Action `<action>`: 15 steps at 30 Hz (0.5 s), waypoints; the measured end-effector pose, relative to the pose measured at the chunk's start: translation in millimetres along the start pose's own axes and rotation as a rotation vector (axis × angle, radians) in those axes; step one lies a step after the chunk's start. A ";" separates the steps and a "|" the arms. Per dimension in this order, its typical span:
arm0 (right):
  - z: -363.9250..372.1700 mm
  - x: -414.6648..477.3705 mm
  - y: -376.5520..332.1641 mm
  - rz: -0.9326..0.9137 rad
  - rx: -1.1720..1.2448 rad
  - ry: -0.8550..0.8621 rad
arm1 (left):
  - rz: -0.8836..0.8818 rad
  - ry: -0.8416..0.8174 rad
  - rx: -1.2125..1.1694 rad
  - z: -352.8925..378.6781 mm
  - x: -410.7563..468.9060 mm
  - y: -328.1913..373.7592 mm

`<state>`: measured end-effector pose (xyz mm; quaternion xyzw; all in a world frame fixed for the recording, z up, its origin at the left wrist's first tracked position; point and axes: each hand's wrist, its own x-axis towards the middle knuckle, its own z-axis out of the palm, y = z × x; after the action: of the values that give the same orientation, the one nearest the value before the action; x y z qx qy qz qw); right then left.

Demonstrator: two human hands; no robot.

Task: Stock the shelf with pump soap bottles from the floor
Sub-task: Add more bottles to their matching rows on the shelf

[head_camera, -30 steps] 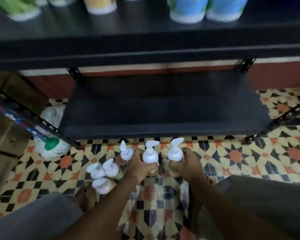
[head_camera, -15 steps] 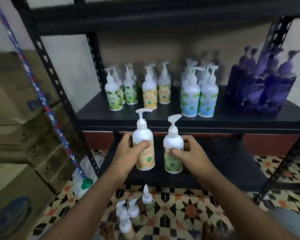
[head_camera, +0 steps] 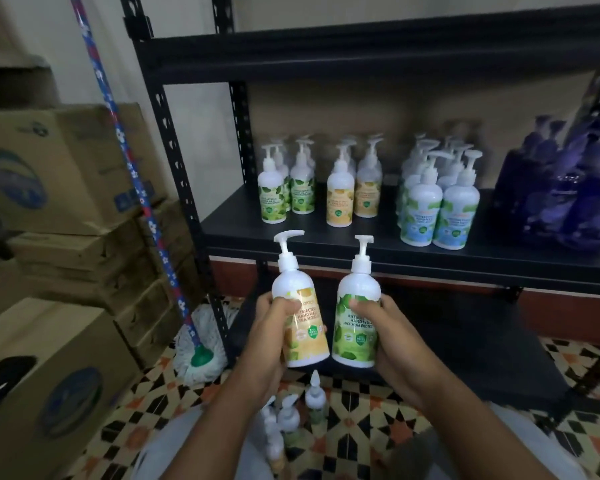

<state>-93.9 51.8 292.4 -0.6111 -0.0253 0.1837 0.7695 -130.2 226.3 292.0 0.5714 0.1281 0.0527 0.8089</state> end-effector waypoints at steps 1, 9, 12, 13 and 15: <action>0.4 0.2 2.4 -0.002 -0.033 -0.005 | 0.006 0.007 0.031 -2.0 0.5 -0.8; 3.3 -6.0 6.3 -0.084 -0.210 0.043 | 0.117 0.075 0.222 -6.8 -5.8 -3.6; 6.4 -8.9 5.5 -0.108 -0.199 0.077 | 0.139 0.076 0.277 -6.3 -8.5 -4.0; 7.0 -9.7 5.5 -0.121 -0.194 0.090 | 0.144 0.079 0.285 -6.5 -9.0 -4.1; 8.5 -10.5 4.8 -0.160 -0.187 0.116 | 0.153 0.078 0.293 -6.8 -8.7 -4.3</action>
<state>-107.1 57.3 291.9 -0.6857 -0.0463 0.0828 0.7217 -140.7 229.0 287.1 0.6889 0.1217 0.1172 0.7048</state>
